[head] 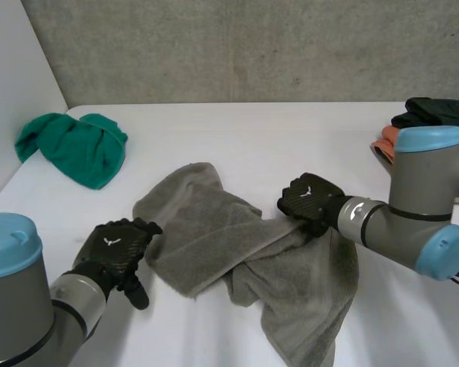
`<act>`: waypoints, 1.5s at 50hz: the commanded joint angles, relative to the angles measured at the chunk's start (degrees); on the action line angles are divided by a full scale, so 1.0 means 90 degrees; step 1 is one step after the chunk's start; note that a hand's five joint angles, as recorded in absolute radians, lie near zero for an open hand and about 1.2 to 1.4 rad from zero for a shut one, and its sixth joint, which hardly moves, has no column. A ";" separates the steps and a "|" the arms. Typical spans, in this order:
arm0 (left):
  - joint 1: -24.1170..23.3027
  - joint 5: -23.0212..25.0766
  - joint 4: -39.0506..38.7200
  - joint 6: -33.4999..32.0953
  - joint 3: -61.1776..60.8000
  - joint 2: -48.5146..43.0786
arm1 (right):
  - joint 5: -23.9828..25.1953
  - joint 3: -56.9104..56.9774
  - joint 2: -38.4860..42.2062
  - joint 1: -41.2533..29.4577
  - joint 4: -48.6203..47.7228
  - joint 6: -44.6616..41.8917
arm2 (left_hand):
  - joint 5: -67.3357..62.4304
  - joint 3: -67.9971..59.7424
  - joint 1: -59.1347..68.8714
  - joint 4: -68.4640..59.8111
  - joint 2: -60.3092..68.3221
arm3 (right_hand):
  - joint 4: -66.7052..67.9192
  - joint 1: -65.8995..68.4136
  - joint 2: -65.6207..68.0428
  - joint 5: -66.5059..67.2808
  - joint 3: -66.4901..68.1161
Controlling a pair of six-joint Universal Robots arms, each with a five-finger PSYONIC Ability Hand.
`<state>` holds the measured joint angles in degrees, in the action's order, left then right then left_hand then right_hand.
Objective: Fold the laundry.
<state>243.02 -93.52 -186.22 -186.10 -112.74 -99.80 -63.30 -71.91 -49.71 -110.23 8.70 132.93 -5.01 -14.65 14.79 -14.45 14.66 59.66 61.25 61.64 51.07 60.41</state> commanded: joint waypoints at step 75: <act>0.0586 0.0606 -0.1067 -0.1705 -0.0216 0.0492 | -0.0828 -0.2312 -0.1645 -0.0476 -0.0703 0.1988 | -0.1822 -0.1862 0.1847 -0.1884 0.1861 | 0.2260 0.2084 0.2041 0.2104 0.2176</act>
<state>248.17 -88.16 -199.63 -201.47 -107.82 -102.49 -70.75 -92.32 -64.37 -114.46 2.70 150.83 -16.37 -26.24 26.43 -26.10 26.14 68.67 64.43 67.44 58.00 68.11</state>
